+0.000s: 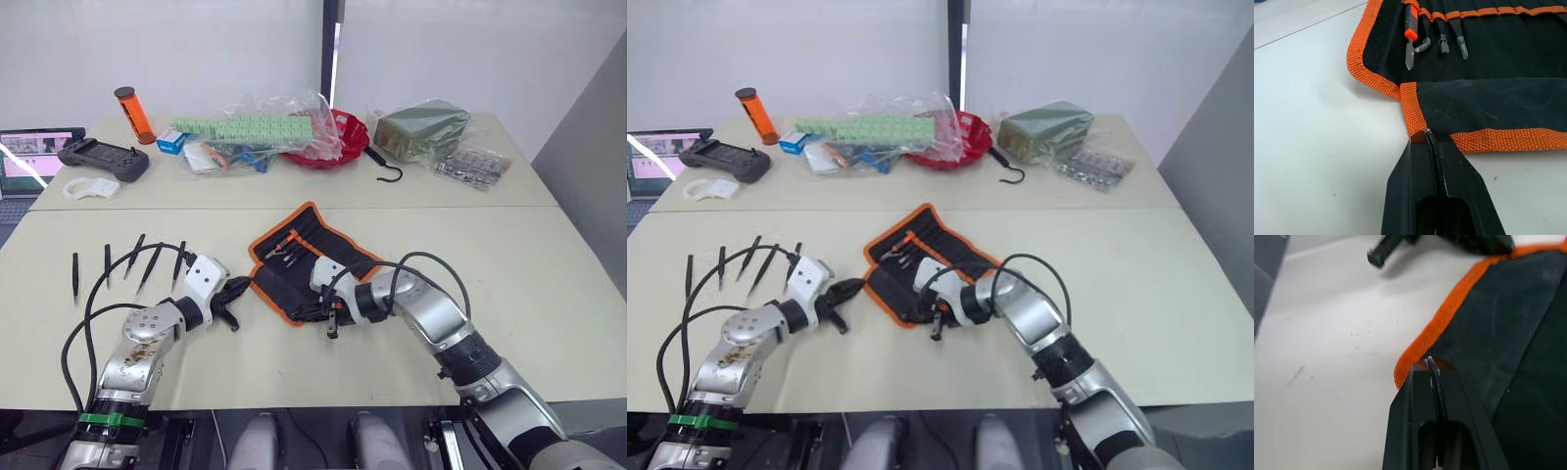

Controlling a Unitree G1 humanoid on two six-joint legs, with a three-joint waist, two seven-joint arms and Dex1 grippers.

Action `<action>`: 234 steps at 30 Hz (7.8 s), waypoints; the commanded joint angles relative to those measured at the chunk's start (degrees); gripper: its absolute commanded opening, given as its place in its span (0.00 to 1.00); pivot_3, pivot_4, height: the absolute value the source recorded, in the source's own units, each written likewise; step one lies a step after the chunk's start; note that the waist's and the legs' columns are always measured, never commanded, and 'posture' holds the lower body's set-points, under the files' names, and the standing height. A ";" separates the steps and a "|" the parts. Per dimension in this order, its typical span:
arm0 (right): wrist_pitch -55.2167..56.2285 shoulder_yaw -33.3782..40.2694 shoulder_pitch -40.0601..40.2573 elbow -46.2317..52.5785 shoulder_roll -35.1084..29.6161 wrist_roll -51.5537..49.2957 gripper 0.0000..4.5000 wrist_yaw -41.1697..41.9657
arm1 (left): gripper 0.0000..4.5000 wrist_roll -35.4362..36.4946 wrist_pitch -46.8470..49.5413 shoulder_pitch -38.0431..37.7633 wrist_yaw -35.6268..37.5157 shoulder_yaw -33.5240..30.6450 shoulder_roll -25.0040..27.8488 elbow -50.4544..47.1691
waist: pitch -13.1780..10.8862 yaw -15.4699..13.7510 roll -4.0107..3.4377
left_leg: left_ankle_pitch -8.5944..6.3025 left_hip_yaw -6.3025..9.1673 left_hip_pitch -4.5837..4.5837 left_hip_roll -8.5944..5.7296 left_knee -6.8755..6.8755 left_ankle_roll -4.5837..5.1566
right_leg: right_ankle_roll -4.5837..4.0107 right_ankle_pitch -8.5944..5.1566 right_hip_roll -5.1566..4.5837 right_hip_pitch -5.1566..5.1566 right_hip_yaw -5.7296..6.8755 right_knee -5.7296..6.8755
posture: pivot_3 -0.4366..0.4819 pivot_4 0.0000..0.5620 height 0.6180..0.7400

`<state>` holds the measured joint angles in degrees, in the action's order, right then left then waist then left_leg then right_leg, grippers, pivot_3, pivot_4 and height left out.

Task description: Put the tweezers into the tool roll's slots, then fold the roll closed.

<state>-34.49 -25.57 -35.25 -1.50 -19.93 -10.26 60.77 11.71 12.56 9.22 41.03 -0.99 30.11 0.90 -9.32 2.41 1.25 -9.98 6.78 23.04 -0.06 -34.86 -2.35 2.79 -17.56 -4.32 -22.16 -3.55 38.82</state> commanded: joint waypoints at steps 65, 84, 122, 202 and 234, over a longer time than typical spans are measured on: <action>16.02 30.36 9.93 -1.08 -6.38 -9.60 0.00 -5.86 | 0.00 12.53 -4.86 -13.96 -10.37 -35.71 1.87 -6.47 | -0.27 -0.45 0.15 | 0.00 -0.03 0.20 -0.02 0.04 0.00 | 0.00 0.01 -0.09 -0.06 0.00 -0.32 | 0.48 0.27 1.00; 16.16 38.87 22.29 -1.97 -13.69 -13.83 0.56 -6.17 | 0.92 14.33 -7.96 -28.28 -14.84 -45.77 -2.66 -5.77 | -0.30 -0.40 0.25 | -0.01 -0.41 0.15 0.04 0.02 -0.01 | 0.08 0.12 -0.08 0.05 -0.29 -0.68 | 0.48 0.27 1.00; -3.02 14.69 -15.48 3.49 -5.26 -20.39 0.99 10.99 | 1.00 17.87 8.38 -34.21 -28.93 -44.78 -6.34 -20.49 | -0.42 -1.00 0.57 | -0.04 -0.49 0.22 0.19 -0.04 -0.04 | 0.07 0.27 0.08 -0.08 -0.33 -0.76 | 0.48 0.27 1.00; 5.60 18.51 12.15 4.34 -3.69 -8.58 0.01 -22.05 | 0.00 7.29 24.37 24.34 4.56 7.10 10.81 -6.27 | -0.46 0.20 0.64 | -0.04 -0.49 0.35 0.12 0.01 -0.05 | 0.13 0.38 -0.01 -0.19 -0.24 -0.71 | 0.48 0.27 1.00; 2.90 16.08 16.68 -0.38 -3.84 -3.08 0.01 -22.81 | 0.00 6.19 49.63 21.95 -3.93 12.64 7.39 -20.55 | -0.45 -0.13 0.65 | -0.04 -0.48 0.14 0.10 -0.17 -0.05 | 0.16 0.37 -0.01 0.06 -0.28 -0.62 | 0.48 0.27 1.00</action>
<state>-28.49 -8.48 -20.56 -0.42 -23.22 -14.68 38.52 17.95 61.64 30.85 37.79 12.44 37.44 -17.34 -9.77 2.28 1.90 -10.02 6.30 23.19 0.04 -35.04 -2.40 2.96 -17.19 -4.33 -22.09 -3.83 38.20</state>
